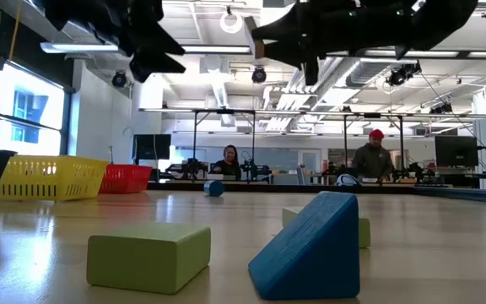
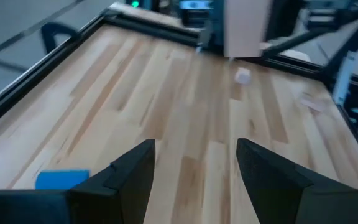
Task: Sort & place blocks by color
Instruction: Put the rectangular wooden block into the black basket
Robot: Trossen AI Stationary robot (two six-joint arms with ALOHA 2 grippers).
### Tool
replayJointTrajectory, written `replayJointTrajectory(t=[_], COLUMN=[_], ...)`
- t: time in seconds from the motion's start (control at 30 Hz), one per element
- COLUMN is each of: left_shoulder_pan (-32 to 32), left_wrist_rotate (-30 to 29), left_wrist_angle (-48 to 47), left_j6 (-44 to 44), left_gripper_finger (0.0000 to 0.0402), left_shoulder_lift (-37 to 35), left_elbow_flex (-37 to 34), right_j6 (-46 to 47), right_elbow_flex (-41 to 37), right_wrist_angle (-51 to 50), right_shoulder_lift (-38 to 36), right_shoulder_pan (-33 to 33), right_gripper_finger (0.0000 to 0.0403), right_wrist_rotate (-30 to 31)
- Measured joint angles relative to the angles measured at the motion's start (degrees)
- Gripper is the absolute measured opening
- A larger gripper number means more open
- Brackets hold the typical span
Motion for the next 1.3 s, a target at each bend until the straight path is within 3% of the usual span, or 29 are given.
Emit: replayJointTrajectory(t=[0.4,0.97,1.1,1.3], left_shoulder_pan=[-6.7,-7.9,-7.8,-7.8], left_wrist_rotate=[-1.8,-1.8,-1.9,-1.7], left_wrist_angle=[5.0,8.9,8.7,8.4], left_j6=[6.0,5.7,4.6,4.9], left_gripper_finger=[0.0212,0.0209,0.0186,0.0112], left_shoulder_lift=[3.0,5.4,5.4,5.4], left_elbow_flex=[0.0,0.0,0.0,0.0], right_j6=[-8.5,-11.2,-11.2,-11.5], right_elbow_flex=[11.1,21.9,21.9,21.9], right_wrist_angle=[-3.7,-15.7,-15.7,-15.9], right_shoulder_lift=[9.5,17.3,17.3,17.3], right_shoulder_pan=[0.0,0.0,0.0,0.0], right_gripper_finger=[0.0099,0.0099,0.0099,0.0102], right_wrist_rotate=[-3.7,-6.2,-6.2,-6.1])
